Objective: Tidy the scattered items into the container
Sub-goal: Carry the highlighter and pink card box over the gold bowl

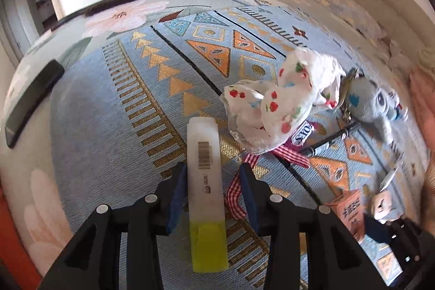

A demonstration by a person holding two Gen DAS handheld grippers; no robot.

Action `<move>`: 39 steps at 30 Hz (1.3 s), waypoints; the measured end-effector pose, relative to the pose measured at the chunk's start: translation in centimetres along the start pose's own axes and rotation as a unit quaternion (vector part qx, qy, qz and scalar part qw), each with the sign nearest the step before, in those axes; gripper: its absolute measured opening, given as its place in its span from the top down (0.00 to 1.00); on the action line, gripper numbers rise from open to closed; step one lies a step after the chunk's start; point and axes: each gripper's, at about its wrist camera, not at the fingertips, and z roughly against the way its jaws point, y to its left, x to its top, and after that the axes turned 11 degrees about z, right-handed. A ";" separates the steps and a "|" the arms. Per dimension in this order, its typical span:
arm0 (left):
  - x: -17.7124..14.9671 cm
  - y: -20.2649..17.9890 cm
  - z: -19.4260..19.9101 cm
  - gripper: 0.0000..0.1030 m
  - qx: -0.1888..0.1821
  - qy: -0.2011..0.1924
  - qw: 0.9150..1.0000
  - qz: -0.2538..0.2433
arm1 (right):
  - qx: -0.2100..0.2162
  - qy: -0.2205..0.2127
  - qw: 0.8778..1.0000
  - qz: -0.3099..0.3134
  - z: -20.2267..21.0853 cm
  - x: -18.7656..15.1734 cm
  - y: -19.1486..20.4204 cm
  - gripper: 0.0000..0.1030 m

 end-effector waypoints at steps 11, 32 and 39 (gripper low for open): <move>0.2 2.5 5.7 0.80 -0.113 -0.057 0.990 0.058 | 0.047 -0.059 0.994 -0.078 4.7 -0.3 -4.1 0.60; -2.5 -11.4 14.8 0.80 -0.220 -0.056 0.972 -0.062 | -0.026 -0.113 0.979 -0.168 16.4 -7.7 -13.2 0.60; -4.1 -20.9 16.3 0.80 -0.275 -0.033 0.951 -0.137 | -0.071 -0.122 0.963 -0.230 20.1 -12.2 -18.6 0.60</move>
